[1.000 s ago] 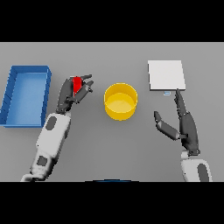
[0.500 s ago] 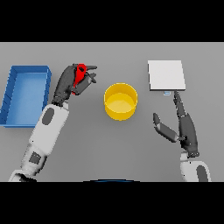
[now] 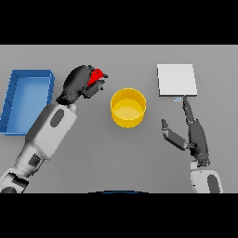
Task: Pick up the red beaker and tilt it to pour out 1 green nut into yellow bowl. Pick up the yellow bowl and place it on the metallic measuring scale.
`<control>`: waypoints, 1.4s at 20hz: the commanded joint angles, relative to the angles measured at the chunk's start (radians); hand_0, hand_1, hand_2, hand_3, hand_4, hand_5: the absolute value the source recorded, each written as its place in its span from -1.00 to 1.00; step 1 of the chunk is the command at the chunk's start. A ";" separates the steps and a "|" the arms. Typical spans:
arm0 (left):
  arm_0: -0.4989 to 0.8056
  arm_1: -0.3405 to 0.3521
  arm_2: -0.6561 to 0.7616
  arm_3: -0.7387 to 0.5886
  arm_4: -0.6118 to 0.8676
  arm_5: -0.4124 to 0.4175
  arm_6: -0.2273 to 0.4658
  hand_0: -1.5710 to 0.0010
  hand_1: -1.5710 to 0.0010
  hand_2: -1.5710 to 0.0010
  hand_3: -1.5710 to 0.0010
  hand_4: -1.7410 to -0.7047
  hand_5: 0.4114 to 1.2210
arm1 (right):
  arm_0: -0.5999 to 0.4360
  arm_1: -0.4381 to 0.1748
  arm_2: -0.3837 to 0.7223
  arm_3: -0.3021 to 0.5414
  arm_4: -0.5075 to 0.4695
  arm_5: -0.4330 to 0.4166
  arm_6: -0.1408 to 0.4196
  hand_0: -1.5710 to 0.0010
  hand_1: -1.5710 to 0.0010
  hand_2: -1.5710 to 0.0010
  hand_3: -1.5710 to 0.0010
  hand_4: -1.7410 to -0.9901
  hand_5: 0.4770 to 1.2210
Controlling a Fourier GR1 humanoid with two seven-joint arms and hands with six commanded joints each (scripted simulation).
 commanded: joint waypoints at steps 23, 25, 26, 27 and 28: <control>-0.429 0.086 -0.651 0.209 -0.496 -0.346 -0.098 -1.00 -1.00 -1.00 -0.94 -0.99 1.00 | 0.011 0.032 -0.027 0.009 -0.058 -0.004 -0.032 1.00 1.00 1.00 1.00 0.20 -0.58; -0.457 0.084 -0.698 0.217 -0.524 -0.363 -0.106 -1.00 -1.00 -1.00 -0.96 -0.99 1.00 | 0.028 0.030 -0.025 0.007 -0.055 -0.004 -0.053 1.00 1.00 1.00 1.00 0.20 -0.59; -0.471 0.077 -0.720 0.230 -0.539 -0.363 -0.108 -1.00 -1.00 -1.00 -0.97 -0.99 1.00 | 0.019 0.031 -0.025 0.001 -0.054 -0.007 -0.040 1.00 1.00 1.00 1.00 0.21 -0.60; -0.488 0.072 -0.735 0.238 -0.549 -0.359 -0.115 -1.00 -1.00 -1.00 -0.97 -0.99 1.00 | 0.020 0.037 -0.025 0.008 -0.046 -0.018 -0.035 1.00 1.00 1.00 1.00 0.21 -0.62; -0.512 0.061 -0.751 0.260 -0.561 -0.355 -0.125 -1.00 -1.00 -1.00 -0.98 -1.00 1.00 | 0.009 0.039 -0.023 0.021 -0.038 -0.022 -0.026 1.00 1.00 1.00 1.00 0.23 -0.64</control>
